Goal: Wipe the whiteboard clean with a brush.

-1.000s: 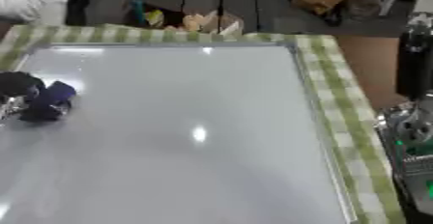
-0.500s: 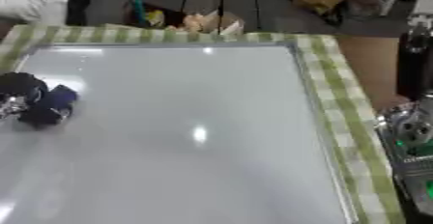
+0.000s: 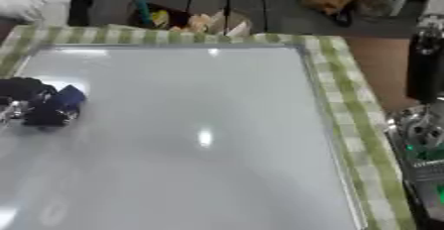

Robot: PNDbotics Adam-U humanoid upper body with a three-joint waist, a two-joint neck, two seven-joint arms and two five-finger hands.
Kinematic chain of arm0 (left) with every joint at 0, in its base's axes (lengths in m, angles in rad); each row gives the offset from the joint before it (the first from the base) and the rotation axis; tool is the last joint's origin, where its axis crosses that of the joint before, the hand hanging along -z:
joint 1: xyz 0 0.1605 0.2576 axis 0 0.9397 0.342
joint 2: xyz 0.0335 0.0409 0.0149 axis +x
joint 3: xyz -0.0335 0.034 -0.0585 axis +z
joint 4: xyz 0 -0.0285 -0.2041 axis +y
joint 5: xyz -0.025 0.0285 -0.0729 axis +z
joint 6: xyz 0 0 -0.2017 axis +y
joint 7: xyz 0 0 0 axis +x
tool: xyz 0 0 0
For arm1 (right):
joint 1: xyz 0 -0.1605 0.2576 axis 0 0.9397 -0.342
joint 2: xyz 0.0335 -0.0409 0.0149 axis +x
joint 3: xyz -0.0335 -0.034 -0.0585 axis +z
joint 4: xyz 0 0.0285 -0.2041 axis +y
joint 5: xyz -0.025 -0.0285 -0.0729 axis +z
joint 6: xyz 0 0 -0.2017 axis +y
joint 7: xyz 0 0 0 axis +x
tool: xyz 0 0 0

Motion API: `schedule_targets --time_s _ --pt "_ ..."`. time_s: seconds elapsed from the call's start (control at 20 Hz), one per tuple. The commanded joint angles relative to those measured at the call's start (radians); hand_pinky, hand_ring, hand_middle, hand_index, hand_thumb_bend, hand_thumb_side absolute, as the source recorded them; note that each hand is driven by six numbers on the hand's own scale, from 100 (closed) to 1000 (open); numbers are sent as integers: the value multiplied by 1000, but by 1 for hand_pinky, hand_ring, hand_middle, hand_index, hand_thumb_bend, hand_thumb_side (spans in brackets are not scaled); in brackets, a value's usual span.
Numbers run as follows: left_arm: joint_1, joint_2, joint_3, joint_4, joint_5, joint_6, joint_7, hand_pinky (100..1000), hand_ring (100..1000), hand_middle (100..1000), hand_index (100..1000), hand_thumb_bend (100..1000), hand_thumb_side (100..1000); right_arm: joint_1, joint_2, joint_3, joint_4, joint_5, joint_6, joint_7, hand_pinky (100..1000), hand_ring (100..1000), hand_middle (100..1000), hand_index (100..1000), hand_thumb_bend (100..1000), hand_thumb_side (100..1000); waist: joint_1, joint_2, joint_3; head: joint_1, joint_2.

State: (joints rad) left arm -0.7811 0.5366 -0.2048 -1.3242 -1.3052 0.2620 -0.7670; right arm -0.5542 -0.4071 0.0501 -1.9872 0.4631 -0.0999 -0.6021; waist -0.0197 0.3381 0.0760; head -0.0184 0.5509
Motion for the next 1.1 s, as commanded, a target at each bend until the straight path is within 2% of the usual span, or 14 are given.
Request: schedule_targets --time_s 0.05,0.65,0.7,1.1 --pt "-9 12 14 -12 4 8 -1 470 734 760 901 257 963 -9 -17 -4 -13 -6 -2 0 822 888 713 830 100 1000 2 -21 1 2 -8" --pt "-13 12 20 -19 -8 0 -8 490 755 781 907 269 950 -7 -16 -2 -13 -7 -3 2 823 889 712 830 100 1000 5 -21 2 1 -8" --pt "-13 9 20 -19 -4 -2 -9 561 810 812 931 326 932 -7 -16 -2 -13 -7 -3 2 823 889 712 830 100 1000 5 -22 2 2 -9" --pt "-17 8 25 -16 6 3 14 523 780 774 910 302 934 -7 -16 -2 -13 -8 -4 3 823 889 712 831 100 1000 5 -23 2 4 -12"
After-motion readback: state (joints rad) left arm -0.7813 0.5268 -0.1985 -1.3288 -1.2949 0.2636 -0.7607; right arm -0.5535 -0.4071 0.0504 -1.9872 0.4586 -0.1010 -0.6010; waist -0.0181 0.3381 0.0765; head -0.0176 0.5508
